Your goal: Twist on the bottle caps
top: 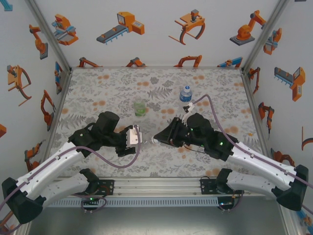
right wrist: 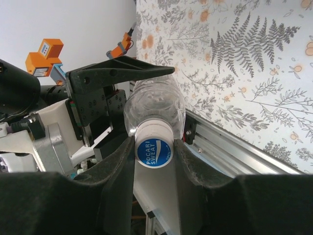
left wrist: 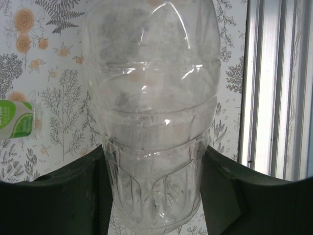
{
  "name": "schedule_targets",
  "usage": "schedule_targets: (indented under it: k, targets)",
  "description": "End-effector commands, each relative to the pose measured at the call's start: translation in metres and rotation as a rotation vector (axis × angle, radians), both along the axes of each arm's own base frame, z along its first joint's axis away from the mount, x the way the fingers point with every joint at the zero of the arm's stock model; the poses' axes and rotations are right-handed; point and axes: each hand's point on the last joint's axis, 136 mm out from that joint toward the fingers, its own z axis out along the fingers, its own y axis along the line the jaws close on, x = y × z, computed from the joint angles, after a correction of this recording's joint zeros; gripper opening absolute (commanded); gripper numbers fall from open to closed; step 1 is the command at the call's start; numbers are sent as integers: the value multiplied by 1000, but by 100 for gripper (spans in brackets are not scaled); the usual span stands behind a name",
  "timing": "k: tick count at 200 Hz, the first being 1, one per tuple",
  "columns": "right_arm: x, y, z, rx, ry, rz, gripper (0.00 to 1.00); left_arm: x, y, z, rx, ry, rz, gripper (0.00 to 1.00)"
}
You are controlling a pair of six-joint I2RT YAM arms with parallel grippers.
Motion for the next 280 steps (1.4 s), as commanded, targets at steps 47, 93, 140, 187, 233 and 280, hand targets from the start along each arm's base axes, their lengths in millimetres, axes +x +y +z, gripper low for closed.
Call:
schedule_targets:
  k: [47, 93, 140, 187, 233, 280]
  targets:
    - [19, -15, 3, -103, -118, -77, 46, -15, -14, 27, -119, -30, -110, 0]
    - [21, -18, -2, -153, -144, -72, 45, -15, -14, 28, -121, -30, -112, 0]
    - [30, -41, 19, -311, -364, -57, 44, -16, -14, 29, -123, -33, -111, 0]
    - [3, -24, 88, -266, -925, 215, 46, -16, -13, 29, -122, -35, -111, 0]
    - [-54, -8, 111, -254, -1339, 625, 50, -16, -12, 28, -118, -37, -107, 0]
    - [-92, 2, 93, -174, -1563, 907, 53, -17, -12, 28, -120, -37, -109, 0]
